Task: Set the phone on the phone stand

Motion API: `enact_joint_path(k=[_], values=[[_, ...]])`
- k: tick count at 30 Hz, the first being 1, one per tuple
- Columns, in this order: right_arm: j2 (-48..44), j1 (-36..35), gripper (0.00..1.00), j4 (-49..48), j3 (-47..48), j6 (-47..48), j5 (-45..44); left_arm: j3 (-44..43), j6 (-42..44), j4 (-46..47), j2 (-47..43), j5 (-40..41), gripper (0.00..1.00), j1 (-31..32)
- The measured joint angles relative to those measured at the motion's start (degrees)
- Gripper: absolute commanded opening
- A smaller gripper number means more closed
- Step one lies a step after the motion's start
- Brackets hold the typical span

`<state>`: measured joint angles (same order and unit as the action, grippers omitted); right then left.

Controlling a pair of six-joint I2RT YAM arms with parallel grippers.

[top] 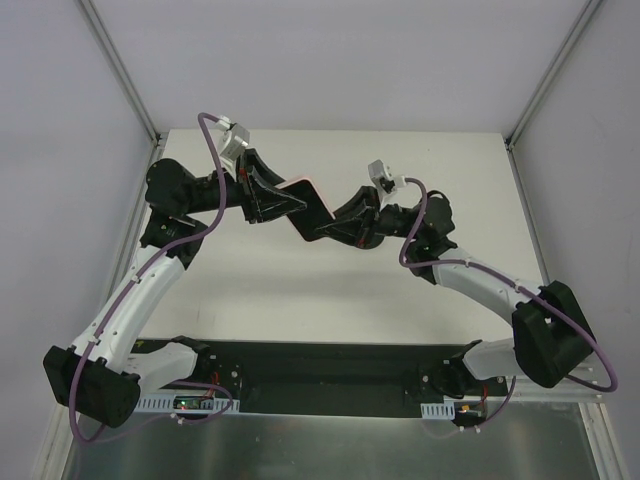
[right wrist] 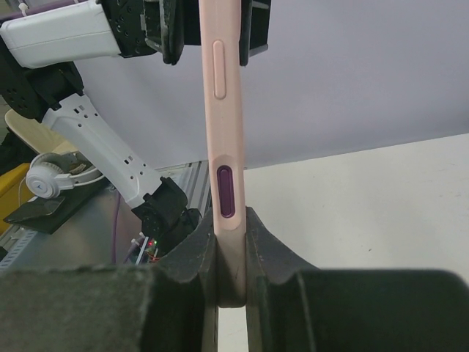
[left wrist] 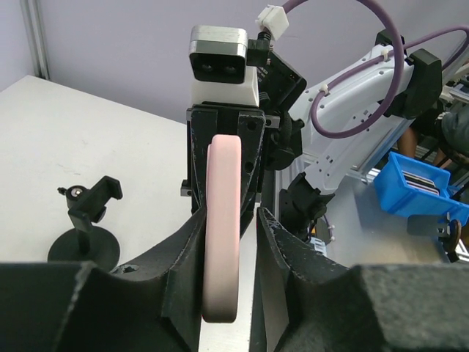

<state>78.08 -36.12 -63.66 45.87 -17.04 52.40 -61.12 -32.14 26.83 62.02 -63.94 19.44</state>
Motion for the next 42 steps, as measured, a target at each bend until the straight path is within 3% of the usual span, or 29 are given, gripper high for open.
enact_joint_path(k=[7,10,11,18,20,21,22,24,26,27,28,30,31,32,36,39,41,42], values=[[0.7,-0.1,0.01,0.0,0.9,0.0,1.4,0.0,-0.1,0.0,0.0,0.2,0.19,0.0],[1.0,-0.1,0.01,-0.1,1.2,0.0,1.9,0.0,0.0,0.0,0.0,0.5,0.09,-0.1],[1.1,-0.1,0.01,0.0,1.4,-0.1,1.9,0.0,0.2,0.0,0.0,0.7,0.00,-0.1],[1.3,-0.2,0.01,1.1,2.3,-0.7,1.9,0.0,1.7,-0.4,-0.3,2.0,0.00,-0.3],[1.4,-0.2,0.35,1.7,2.7,-0.7,1.9,0.0,1.8,-0.8,-0.5,2.4,0.00,-0.4],[1.5,-0.2,0.45,1.9,2.8,-0.7,2.0,0.0,1.9,-1.0,-0.6,2.6,0.00,-0.4],[1.5,-0.2,0.52,2.5,3.0,-0.7,1.6,0.0,1.9,-1.2,-0.6,2.6,0.00,-0.4],[2.0,-0.3,0.54,3.4,3.6,-0.7,1.1,0.0,1.7,-1.8,-0.6,1.9,0.00,0.0],[2.3,-0.5,0.38,4.1,3.8,-0.8,1.0,0.0,1.5,-2.0,-0.5,1.0,0.00,0.1],[2.4,-0.5,0.24,4.5,4.0,-0.8,1.0,0.0,1.4,-1.9,-0.3,0.9,0.00,0.1],[2.4,-0.5,0.01,4.5,4.2,-0.9,1.3,0.0,1.4,-1.8,-0.2,0.9,0.00,0.1],[2.3,-0.9,0.01,4.5,4.6,-0.7,2.1,0.0,1.7,-1.5,0.3,1.1,0.00,0.0],[2.3,-1.0,0.01,4.8,4.7,-0.9,2.3,0.0,1.0,-1.4,0.6,1.3,0.08,-0.1],[2.4,-1.0,0.01,4.9,4.7,-0.7,2.3,0.0,1.0,-1.4,0.7,1.4,0.23,-0.2],[2.6,-1.1,0.01,5.2,4.8,-0.7,2.5,-0.4,-0.5,-0.9,1.3,0.2,0.39,0.1],[3.3,-1.6,0.01,5.5,5.2,-0.7,2.6,-0.5,-1.4,-0.8,1.6,-0.8,0.42,0.3],[3.6,-1.9,0.01,5.6,5.4,-0.8,2.6,-0.5,-1.6,-0.7,1.6,-1.2,0.34,0.4],[3.7,-1.9,0.01,5.6,5.4,-0.8,2.6,-0.5,-1.6,-0.7,1.6,-1.4,0.20,0.4]])
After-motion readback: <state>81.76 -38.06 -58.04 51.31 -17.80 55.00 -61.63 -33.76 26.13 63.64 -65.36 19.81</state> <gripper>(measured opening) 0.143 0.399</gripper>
